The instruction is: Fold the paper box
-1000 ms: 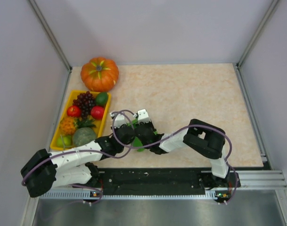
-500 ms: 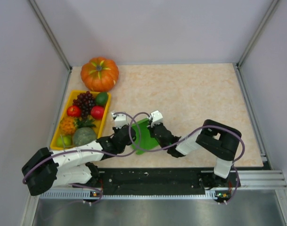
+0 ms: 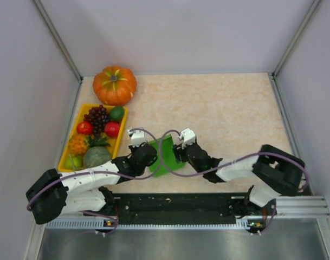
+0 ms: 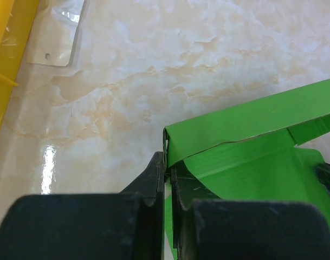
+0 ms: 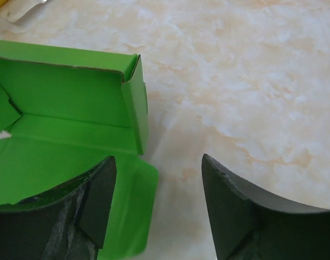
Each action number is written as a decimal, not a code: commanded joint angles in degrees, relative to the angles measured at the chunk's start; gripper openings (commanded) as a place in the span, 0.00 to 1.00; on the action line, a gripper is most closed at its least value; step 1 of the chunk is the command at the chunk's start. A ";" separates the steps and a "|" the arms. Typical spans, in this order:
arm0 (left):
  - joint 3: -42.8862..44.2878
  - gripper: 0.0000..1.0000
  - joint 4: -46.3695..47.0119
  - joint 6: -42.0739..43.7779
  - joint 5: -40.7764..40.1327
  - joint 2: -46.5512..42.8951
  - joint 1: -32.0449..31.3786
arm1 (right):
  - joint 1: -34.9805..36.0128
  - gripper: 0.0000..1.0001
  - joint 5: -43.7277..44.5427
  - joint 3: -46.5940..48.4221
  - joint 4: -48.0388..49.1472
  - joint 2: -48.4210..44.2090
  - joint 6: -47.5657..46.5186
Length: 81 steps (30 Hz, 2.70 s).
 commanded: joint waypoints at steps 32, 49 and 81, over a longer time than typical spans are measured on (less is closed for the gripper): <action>8.64 0.00 -12.46 -24.54 6.69 3.58 1.09 | -2.33 0.42 -23.66 2.77 -34.36 -17.34 65.96; 4.78 0.91 -11.14 -2.60 27.24 -20.04 1.35 | -15.59 0.00 -30.05 17.89 -74.86 -19.36 39.98; 20.24 0.84 20.34 5.06 98.71 19.49 25.52 | -18.68 0.00 -37.10 40.57 -95.63 -18.92 -12.08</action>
